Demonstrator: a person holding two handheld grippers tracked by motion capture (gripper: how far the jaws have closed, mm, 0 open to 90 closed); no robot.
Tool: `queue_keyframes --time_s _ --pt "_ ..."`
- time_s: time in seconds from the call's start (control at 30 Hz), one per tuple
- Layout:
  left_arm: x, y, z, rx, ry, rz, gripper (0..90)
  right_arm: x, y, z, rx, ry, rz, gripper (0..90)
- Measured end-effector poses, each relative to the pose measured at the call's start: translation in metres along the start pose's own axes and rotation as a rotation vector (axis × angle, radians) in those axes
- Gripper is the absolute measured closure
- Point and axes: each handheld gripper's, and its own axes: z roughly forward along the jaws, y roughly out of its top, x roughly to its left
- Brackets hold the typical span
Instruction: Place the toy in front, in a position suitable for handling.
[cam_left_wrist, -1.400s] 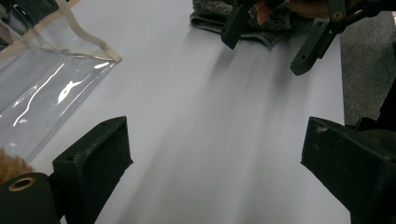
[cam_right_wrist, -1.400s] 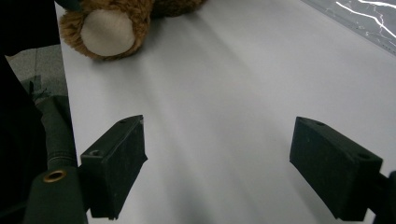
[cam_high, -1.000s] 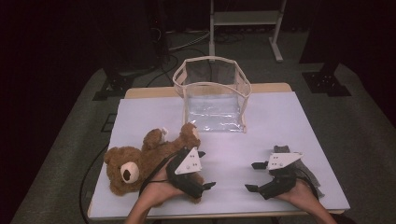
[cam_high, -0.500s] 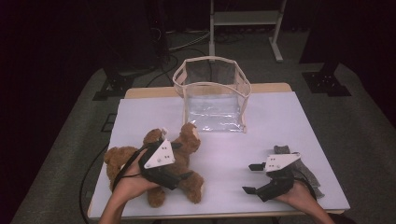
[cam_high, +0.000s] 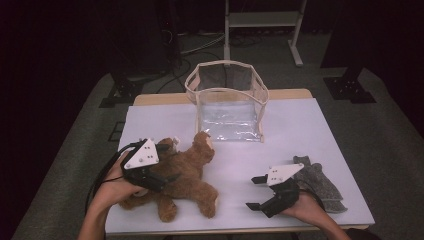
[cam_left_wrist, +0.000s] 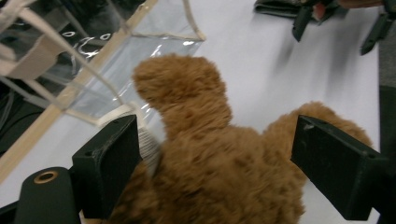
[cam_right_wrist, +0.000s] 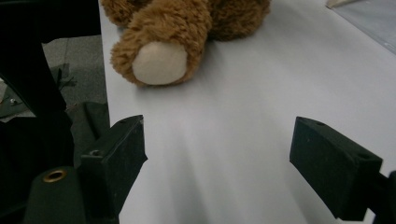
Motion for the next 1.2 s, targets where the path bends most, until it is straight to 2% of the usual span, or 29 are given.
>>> queue_keyframes --time_s 0.17,0.4,0.57,0.7,0.83,0.97,1.07,1.17,1.2 --pt "0.013 -0.007 -0.002 0.014 0.011 -0.018 14.4 0.004 0.013 0.013 -0.002 0.035 -0.023 16.9" --pt "0.033 -0.015 0.005 0.049 0.017 -0.046 14.4 0.009 0.030 0.034 -0.002 0.078 -0.045 16.9" --pt "0.044 -0.022 0.013 0.074 0.000 -0.079 16.9 0.011 0.038 0.052 0.002 0.104 -0.052 16.9" --pt "0.050 -0.027 0.021 0.098 -0.014 -0.110 24.3 0.013 0.042 0.063 0.008 0.111 -0.067 16.9" --pt "0.053 -0.031 0.027 0.116 -0.014 -0.136 34.6 0.013 0.044 0.073 0.007 0.119 -0.051 16.9" --pt "0.053 -0.030 0.030 0.117 -0.037 -0.122 48.2 0.015 0.047 0.084 0.012 0.137 -0.046 17.0" --pt "0.052 -0.028 0.031 0.124 -0.038 -0.113 55.6 0.016 0.048 0.095 0.024 0.147 -0.043 17.0" --pt "0.050 -0.027 0.032 0.132 -0.042 -0.123 62.1 0.017 0.049 0.104 0.033 0.165 -0.022 26.9" --pt "0.050 -0.027 0.032 0.134 -0.044 -0.126 63.6 0.017 0.049 0.105 0.037 0.173 -0.007 33.4"
